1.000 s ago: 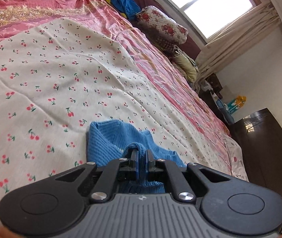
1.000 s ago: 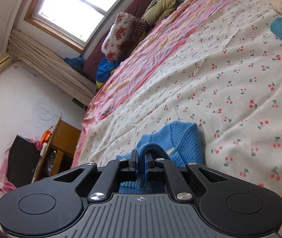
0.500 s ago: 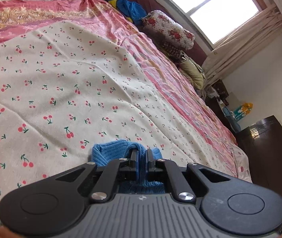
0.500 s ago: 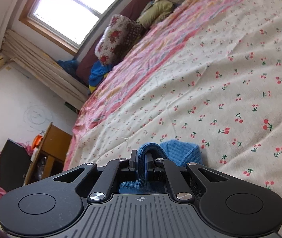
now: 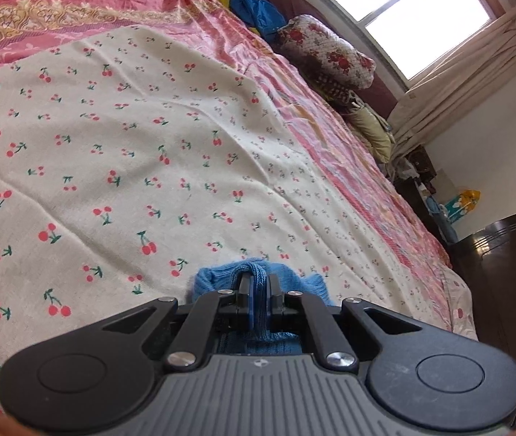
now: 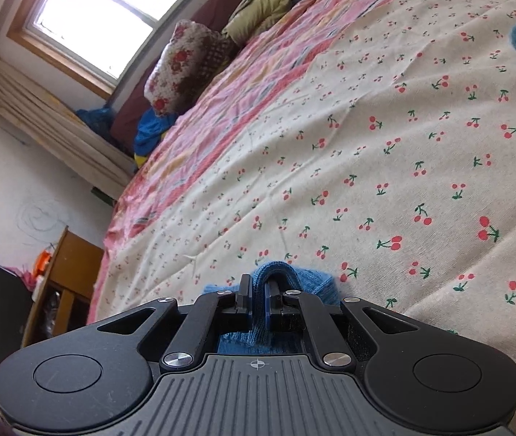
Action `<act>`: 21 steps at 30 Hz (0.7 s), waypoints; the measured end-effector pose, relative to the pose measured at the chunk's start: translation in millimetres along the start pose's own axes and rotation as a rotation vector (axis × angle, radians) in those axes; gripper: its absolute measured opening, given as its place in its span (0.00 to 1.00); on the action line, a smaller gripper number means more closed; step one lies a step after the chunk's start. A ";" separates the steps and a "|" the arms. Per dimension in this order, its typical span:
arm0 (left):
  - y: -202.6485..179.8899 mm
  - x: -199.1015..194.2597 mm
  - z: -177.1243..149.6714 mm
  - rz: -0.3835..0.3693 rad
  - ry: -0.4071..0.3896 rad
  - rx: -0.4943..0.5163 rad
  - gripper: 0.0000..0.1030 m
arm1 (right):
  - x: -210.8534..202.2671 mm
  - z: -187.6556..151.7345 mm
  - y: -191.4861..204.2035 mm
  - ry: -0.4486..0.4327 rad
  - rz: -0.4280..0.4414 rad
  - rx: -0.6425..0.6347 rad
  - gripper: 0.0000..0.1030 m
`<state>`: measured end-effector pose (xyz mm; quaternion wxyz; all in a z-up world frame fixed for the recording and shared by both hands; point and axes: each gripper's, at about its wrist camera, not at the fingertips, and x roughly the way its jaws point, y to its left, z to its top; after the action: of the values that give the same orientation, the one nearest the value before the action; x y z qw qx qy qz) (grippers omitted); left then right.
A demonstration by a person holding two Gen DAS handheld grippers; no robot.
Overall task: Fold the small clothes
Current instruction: 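Lift the hem with both grippers and fold it over toward the collar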
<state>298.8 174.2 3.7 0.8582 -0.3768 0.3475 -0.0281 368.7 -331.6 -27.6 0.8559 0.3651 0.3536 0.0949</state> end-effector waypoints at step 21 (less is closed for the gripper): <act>-3.4 -54.5 -19.2 0.059 -0.075 0.066 0.33 | -24.9 -8.8 17.2 -0.018 -0.012 -0.095 0.28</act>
<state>246.5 176.6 28.2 0.8831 -0.3385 0.3250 -0.0001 346.3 -324.9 -6.5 0.8760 0.3227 0.3432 0.1032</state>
